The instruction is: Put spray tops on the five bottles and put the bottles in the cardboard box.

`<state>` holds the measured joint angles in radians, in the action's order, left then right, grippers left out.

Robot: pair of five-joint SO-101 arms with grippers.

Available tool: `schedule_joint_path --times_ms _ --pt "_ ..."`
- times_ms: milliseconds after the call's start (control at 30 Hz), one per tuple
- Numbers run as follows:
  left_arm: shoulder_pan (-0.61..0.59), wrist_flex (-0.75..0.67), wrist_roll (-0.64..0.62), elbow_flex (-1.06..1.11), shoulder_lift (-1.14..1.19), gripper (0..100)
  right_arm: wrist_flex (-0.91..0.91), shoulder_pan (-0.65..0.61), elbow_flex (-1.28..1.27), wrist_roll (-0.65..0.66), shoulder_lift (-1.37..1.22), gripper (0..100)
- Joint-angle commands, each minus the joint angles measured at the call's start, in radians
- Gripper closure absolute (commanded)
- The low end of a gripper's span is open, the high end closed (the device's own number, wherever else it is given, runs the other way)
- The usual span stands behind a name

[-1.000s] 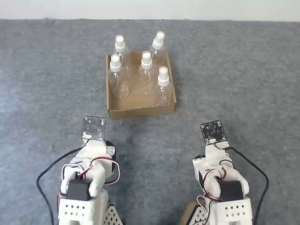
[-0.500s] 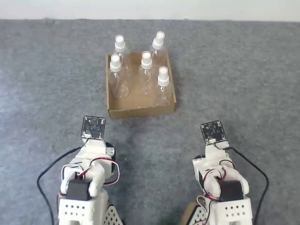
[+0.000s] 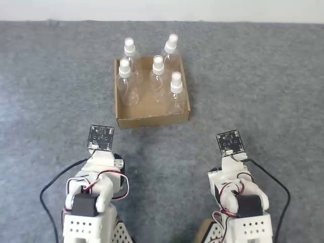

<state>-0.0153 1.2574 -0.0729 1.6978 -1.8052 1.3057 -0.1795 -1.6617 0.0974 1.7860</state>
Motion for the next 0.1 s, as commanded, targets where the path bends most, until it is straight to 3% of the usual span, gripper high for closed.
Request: schedule_joint_path --times_ms 0,67 --pt "0.003 0.005 0.006 -0.013 -0.014 99 0.005 0.013 -0.021 0.006 0.028 99.2" --pt "0.003 0.005 0.006 -0.013 -0.014 99 0.005 0.013 -0.021 0.006 0.028 99.2"
